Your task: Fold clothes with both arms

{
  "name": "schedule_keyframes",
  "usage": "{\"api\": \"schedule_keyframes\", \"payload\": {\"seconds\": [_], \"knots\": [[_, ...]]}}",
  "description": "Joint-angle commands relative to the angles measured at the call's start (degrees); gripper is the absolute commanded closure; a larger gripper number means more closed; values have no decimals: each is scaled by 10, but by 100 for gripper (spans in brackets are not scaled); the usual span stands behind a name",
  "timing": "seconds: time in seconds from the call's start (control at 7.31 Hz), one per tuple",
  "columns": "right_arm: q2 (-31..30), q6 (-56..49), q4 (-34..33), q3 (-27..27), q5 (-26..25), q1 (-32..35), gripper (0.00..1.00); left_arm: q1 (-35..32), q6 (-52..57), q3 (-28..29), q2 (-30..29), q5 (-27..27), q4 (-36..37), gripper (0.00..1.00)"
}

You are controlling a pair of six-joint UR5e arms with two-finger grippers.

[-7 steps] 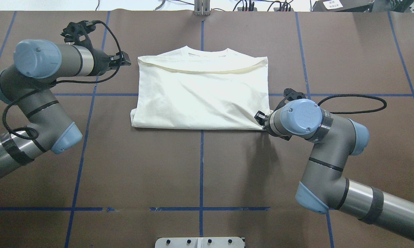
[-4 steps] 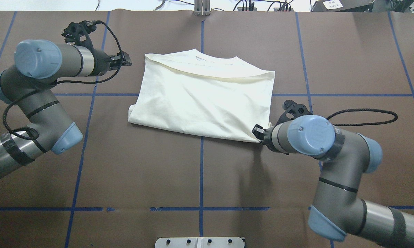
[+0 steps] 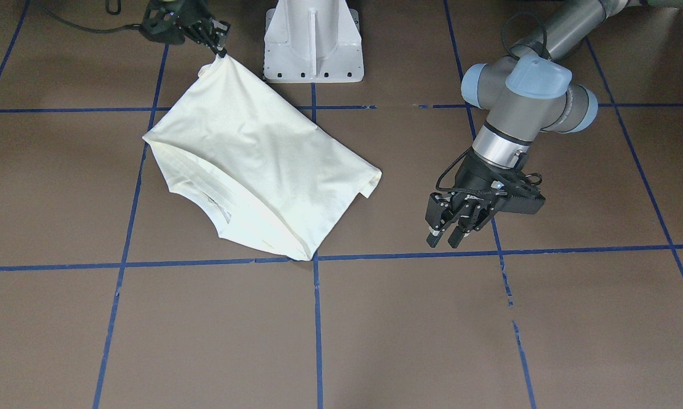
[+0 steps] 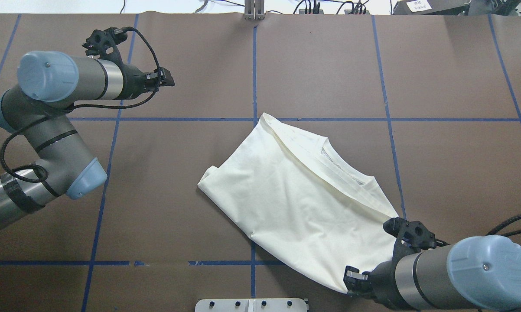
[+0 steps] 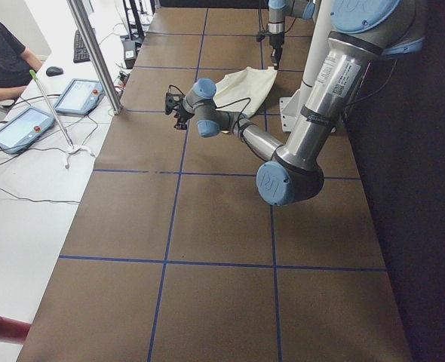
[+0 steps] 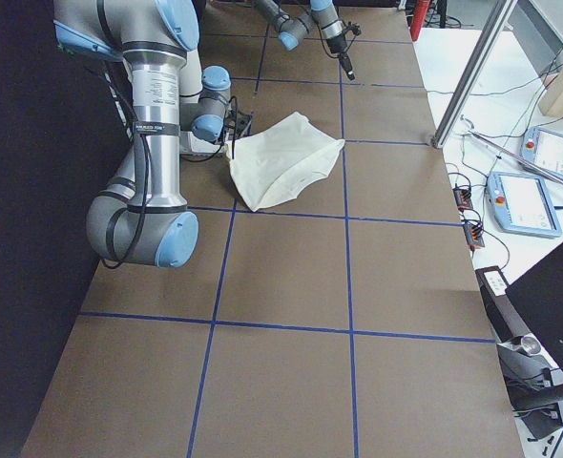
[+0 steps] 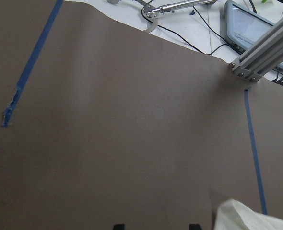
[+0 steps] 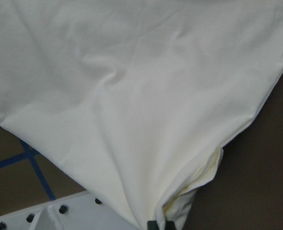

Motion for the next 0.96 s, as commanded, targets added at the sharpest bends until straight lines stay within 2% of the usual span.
{"api": "schedule_keyframes", "payload": {"seconds": [0.0,0.27,0.41,0.55,0.68,0.82], "knots": [[4,9,2,5,-3,21,0,26,-57,-15,-2,-75,0,35],[20,7,3,6,3,124,0,90,-159,-50,-7,-117,31,35],[24,3,3,-7,-1,153,0,120,-212,-60,-7,-117,57,35],[25,1,3,-23,-2,169,0,154,-220,-63,-6,-108,103,33],[25,1,4,-31,-3,170,0,162,-214,-55,-16,-95,102,28],[28,1,5,-35,-3,169,0,165,-185,-59,-13,-97,103,28]]}}
